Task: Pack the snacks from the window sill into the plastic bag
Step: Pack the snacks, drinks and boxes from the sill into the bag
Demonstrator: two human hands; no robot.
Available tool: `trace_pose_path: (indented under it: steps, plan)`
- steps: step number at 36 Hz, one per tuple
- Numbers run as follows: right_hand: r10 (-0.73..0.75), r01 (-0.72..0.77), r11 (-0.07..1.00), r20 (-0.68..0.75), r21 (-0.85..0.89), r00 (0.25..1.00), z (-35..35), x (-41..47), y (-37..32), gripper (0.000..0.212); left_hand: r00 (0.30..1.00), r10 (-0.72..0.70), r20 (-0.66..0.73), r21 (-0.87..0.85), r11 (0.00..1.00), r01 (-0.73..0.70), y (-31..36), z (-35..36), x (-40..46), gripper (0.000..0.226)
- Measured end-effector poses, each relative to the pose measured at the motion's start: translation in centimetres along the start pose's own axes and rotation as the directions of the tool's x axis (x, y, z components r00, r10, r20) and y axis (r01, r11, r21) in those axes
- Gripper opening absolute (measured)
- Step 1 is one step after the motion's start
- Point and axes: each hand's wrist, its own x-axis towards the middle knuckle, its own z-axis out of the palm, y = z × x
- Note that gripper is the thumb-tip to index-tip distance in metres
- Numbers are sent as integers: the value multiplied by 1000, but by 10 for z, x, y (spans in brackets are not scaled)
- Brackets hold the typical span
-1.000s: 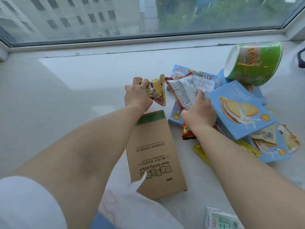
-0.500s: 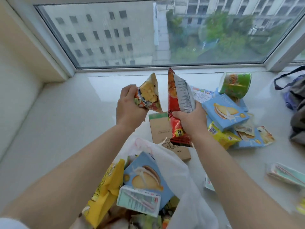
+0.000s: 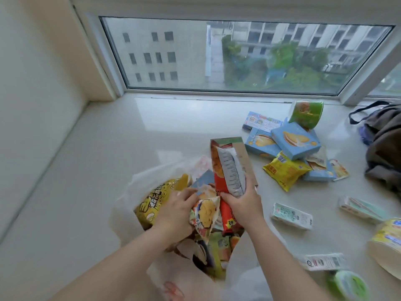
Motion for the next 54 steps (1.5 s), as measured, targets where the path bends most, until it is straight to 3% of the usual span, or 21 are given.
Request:
trace_pose_path:
  steps: [2,5,12,18,29,33,36,40,47,50,54]
  plan:
    - [-25,29,994,33,-110,999,5,-10,9,77,998,-46,49,142,989,39,-7,5,-4,58]
    - [-73,81,970,41,-228,996,15,-20,20,81,995,-88,49,224,972,75,-14,6,-3,61]
    - [-10,50,882,86,-468,996,14,-22,41,85,979,-204,-2,234,952,199,-15,13,13,69]
    - [33,136,696,221,-705,975,6,-23,55,81,940,-316,-127,236,911,338,-40,7,8,63]
    - [-107,212,723,197,-658,975,26,-11,39,73,976,-218,16,334,921,201,-35,30,-6,72]
    - [-180,309,621,253,-720,951,44,-10,23,69,969,-231,83,427,887,175,-42,29,-13,79]
    - [-213,389,595,329,-703,920,50,-14,21,68,950,-301,80,462,856,232,-54,27,-12,77]
    - [-184,430,583,403,-689,896,49,-8,31,69,954,-284,96,433,875,217,-57,30,-4,77]
    - [-79,324,514,333,-794,940,75,-10,29,74,970,-163,178,328,940,98,-57,40,-12,82]
    - [-146,353,531,327,-771,934,70,-17,24,76,972,-134,193,331,941,64,-59,32,-17,85]
    - [-313,436,588,306,-681,899,56,-27,26,72,990,-129,60,216,970,113,-64,28,-31,84]
